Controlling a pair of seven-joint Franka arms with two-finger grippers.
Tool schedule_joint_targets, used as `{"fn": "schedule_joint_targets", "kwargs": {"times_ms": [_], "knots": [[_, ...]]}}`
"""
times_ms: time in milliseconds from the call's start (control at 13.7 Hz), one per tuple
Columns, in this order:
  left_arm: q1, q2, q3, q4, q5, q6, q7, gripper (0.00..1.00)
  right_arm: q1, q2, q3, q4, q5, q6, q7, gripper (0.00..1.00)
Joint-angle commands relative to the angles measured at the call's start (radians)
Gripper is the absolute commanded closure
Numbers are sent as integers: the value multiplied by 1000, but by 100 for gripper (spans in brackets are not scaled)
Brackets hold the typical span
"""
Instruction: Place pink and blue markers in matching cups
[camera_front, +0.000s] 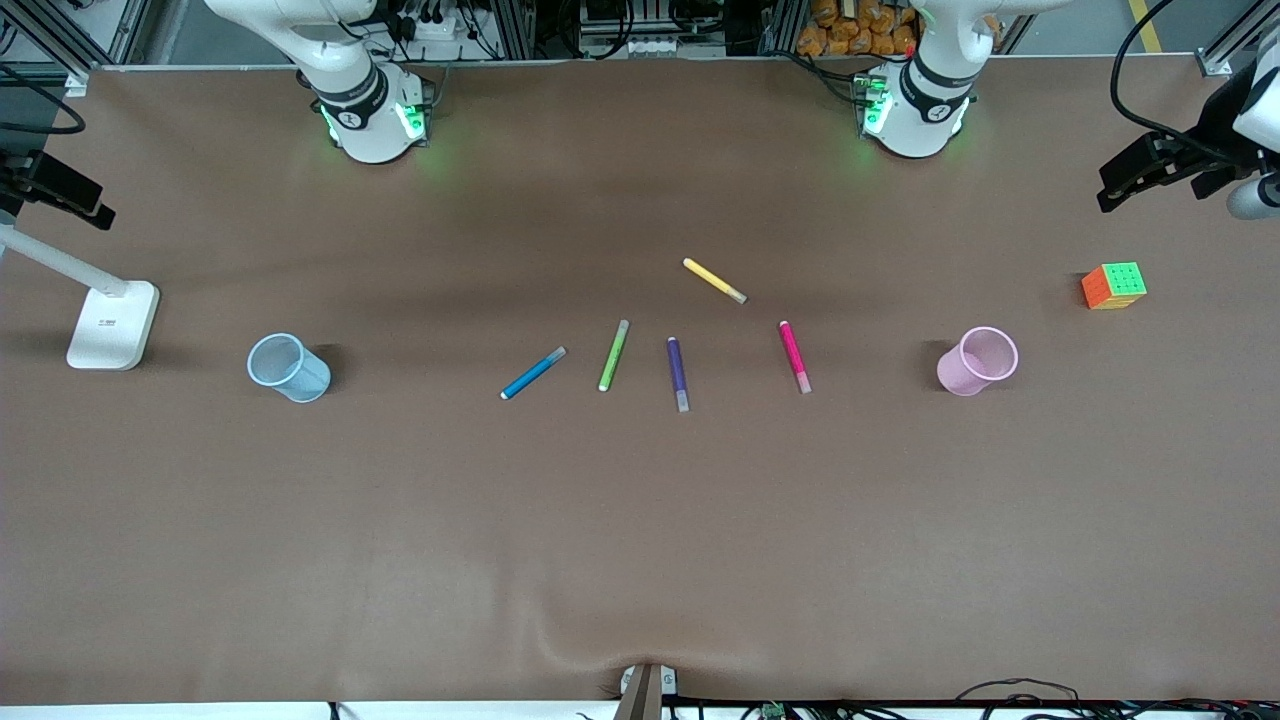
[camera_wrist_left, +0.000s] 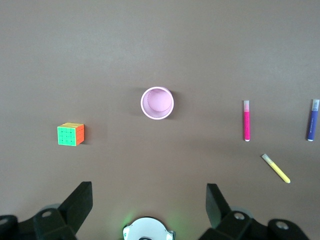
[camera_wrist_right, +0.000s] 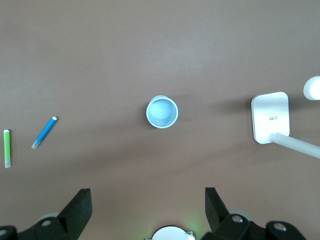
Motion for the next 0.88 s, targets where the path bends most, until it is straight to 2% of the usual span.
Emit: {"fn": "schedule_joint_targets", "kwargs": {"times_ms": [0, 511, 803], "knots": [[-2, 12, 1, 32, -15, -28, -4, 0, -3, 4, 2, 16, -16, -18, 7, 0], [4, 16, 1, 40, -13, -33, 2, 0, -3, 8, 2, 15, -16, -29, 6, 0], [-13, 34, -14, 35, -15, -86, -4, 0, -6, 10, 1, 13, -10, -23, 6, 0]]}}
